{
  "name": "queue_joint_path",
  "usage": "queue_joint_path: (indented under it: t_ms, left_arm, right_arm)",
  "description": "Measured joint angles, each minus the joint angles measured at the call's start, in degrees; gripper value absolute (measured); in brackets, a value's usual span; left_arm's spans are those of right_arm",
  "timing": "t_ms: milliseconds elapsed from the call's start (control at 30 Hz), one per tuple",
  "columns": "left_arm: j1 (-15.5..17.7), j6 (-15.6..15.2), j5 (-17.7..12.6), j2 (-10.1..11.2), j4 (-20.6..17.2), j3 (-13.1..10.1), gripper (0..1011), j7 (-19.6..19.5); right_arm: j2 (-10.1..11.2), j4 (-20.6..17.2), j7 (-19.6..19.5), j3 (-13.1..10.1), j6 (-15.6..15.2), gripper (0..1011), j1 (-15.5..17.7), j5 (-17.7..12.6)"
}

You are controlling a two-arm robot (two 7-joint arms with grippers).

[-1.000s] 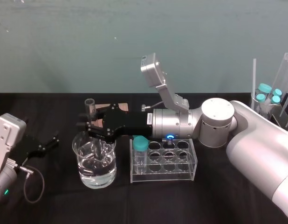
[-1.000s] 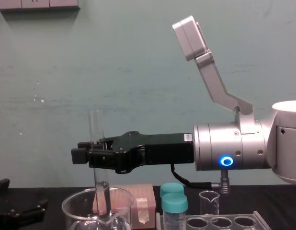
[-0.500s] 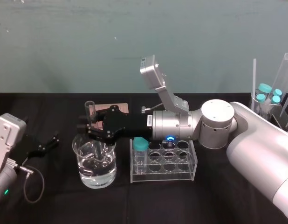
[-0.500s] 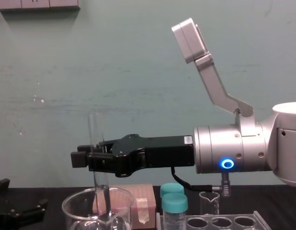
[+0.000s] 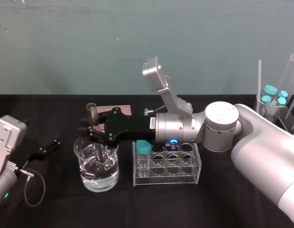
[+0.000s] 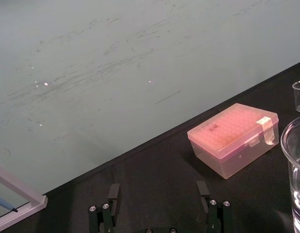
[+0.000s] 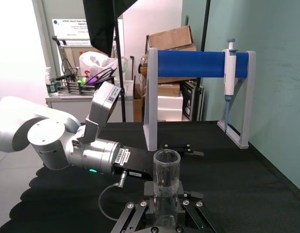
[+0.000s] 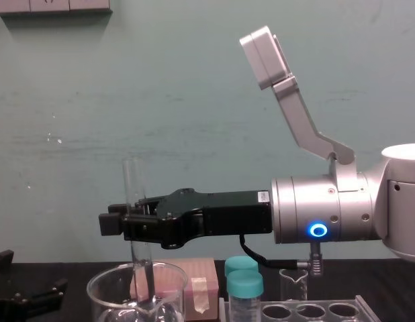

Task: Hold the test tube with one hand and immerse one end into the beaker, then return it to the test tube rack.

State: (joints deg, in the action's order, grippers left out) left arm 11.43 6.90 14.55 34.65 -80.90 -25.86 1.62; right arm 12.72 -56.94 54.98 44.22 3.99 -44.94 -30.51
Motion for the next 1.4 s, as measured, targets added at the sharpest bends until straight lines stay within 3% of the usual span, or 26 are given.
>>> queue_joint_path:
  t_ms: [1400]
  left_arm:
    - [0.0, 0.0, 0.0, 0.0, 0.0, 0.0, 1000, 0.0]
  right_arm:
    - [0.0, 0.1, 0.0, 0.0, 0.0, 242, 0.0, 0.0]
